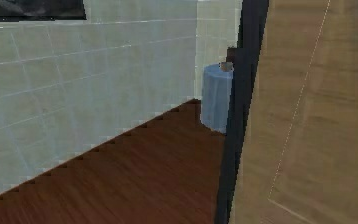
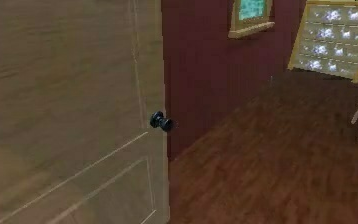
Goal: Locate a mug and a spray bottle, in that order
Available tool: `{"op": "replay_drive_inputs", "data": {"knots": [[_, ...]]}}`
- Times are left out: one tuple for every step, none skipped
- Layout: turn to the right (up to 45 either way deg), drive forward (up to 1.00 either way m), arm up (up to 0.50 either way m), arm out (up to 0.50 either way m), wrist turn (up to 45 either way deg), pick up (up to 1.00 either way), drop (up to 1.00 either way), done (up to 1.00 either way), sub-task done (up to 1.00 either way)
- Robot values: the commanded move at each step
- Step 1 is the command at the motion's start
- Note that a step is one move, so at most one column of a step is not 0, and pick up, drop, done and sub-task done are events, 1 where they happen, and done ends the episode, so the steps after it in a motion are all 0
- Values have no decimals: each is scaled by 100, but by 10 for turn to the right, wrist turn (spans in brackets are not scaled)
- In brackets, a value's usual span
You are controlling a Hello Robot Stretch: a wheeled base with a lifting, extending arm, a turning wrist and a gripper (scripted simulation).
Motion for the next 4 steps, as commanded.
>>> {"op": "replay_drive_inputs", "data": {"knots": [[-450, 0, 0, 0, 0, 0, 0, 0, 0], [0, 30, 0, 0, 0, 0, 0, 0, 0], [-450, 0, 0, 0, 0, 0, 0, 0, 0], [-360, 0, 0, 0, 0, 0, 0, 0, 0]]}}
